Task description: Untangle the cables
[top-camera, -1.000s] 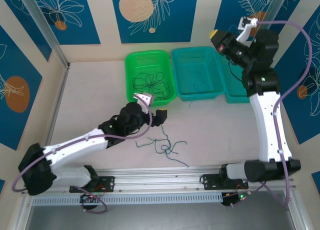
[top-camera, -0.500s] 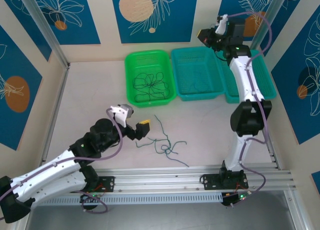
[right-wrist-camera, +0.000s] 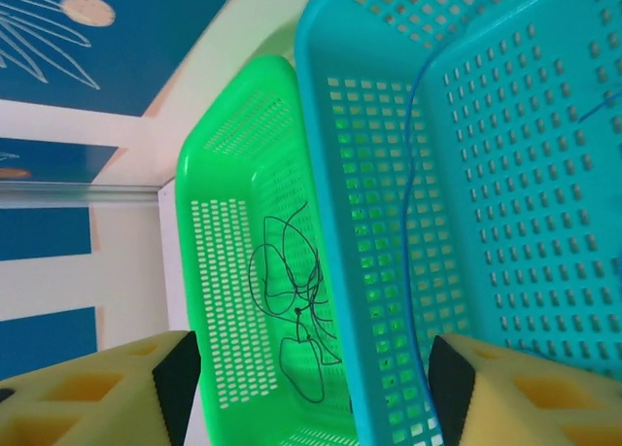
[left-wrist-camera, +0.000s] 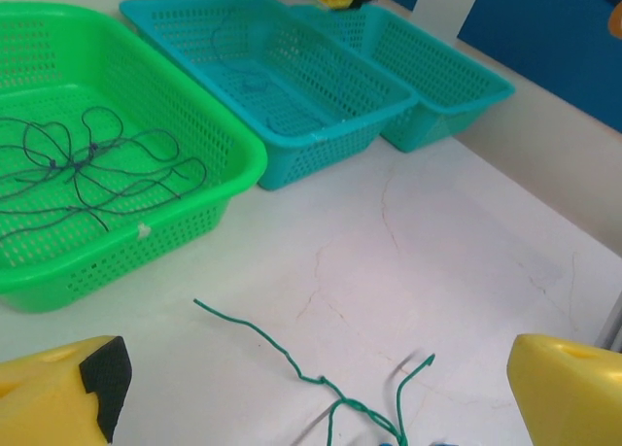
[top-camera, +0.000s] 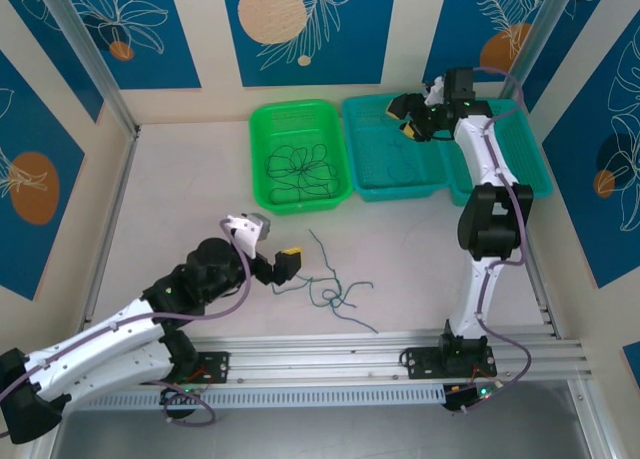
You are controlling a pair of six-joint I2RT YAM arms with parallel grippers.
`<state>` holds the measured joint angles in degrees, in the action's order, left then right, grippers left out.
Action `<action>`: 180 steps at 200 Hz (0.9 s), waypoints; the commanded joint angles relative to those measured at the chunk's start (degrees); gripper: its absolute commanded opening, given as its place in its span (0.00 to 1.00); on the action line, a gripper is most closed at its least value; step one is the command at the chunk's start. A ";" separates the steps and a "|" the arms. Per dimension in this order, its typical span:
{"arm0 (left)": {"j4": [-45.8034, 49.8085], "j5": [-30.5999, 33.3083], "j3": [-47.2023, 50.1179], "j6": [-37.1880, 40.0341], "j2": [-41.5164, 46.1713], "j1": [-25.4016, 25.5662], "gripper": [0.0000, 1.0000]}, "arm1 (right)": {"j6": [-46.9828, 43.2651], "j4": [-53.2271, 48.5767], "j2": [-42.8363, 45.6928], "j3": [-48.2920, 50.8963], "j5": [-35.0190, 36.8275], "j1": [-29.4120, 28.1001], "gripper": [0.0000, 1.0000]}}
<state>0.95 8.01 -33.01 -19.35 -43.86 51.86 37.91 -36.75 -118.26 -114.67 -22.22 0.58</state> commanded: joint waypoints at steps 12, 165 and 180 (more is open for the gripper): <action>-2.00 -3.28 -0.42 0.19 -3.04 -0.44 0.99 | -7.07 -2.38 15.25 7.90 8.11 -1.67 0.68; 14.51 1.53 -8.58 -7.62 -21.17 -1.41 0.94 | 8.81 4.37 54.89 67.01 27.80 -44.68 0.51; 15.56 -3.02 -10.14 -9.53 -24.99 -2.16 0.87 | 10.58 0.16 53.76 67.56 31.36 -53.14 0.51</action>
<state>12.05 8.67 -39.94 -24.64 -64.93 51.13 42.44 -31.55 -63.29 -48.86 3.86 -42.39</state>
